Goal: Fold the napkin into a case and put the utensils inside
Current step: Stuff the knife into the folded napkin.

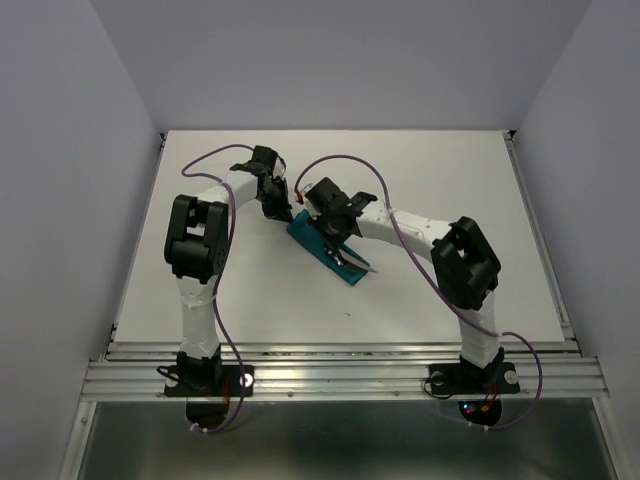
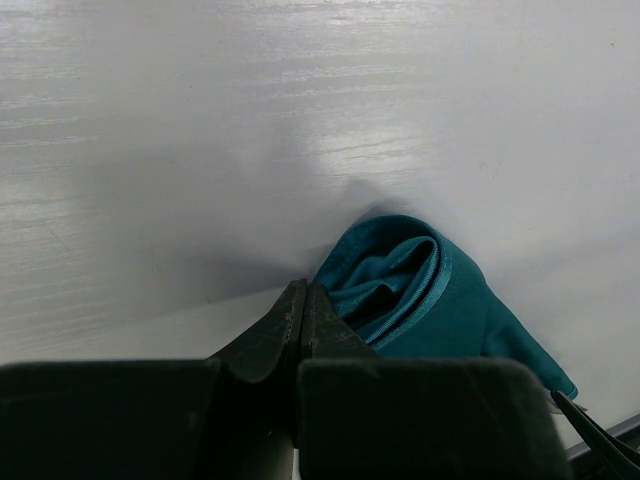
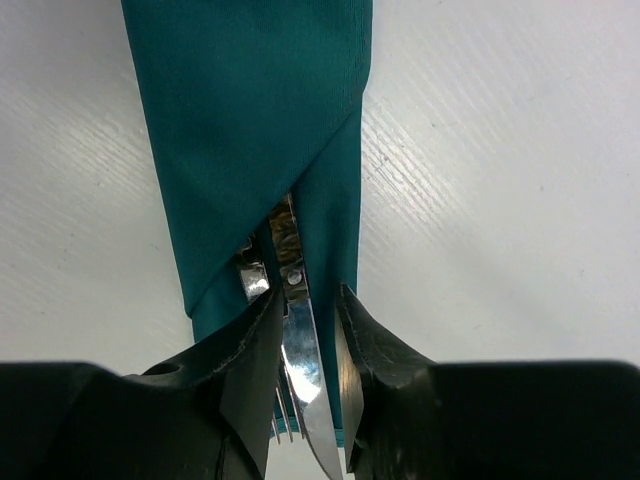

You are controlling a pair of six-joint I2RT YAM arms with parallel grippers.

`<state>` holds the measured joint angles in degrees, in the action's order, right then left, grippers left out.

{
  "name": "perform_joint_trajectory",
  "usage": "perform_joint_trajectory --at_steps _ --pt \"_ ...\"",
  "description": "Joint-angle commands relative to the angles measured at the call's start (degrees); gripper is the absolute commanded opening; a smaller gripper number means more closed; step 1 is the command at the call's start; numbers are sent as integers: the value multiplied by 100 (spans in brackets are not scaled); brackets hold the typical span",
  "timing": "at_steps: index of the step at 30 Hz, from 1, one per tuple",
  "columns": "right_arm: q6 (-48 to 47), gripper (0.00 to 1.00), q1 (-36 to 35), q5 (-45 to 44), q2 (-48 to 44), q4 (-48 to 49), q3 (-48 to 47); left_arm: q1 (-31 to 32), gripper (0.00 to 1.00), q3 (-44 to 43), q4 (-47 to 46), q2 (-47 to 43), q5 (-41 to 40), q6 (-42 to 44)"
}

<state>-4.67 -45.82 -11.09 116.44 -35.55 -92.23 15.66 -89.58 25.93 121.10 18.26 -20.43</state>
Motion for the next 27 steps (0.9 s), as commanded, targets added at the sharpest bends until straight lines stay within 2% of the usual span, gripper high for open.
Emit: perform_joint_trajectory --at_steps 1,8,25,27 --pt "45 33 74 159 -420 215 265 16 4 107 8 -139 81 91" --pt "-25 34 188 661 -605 206 697 16 4 125 -9 -148 81 83" --pt "-105 39 293 722 -403 127 741 16 4 134 -9 -157 72 91" --pt "-113 42 293 749 -421 66 776 16 4 134 -18 -157 81 91"
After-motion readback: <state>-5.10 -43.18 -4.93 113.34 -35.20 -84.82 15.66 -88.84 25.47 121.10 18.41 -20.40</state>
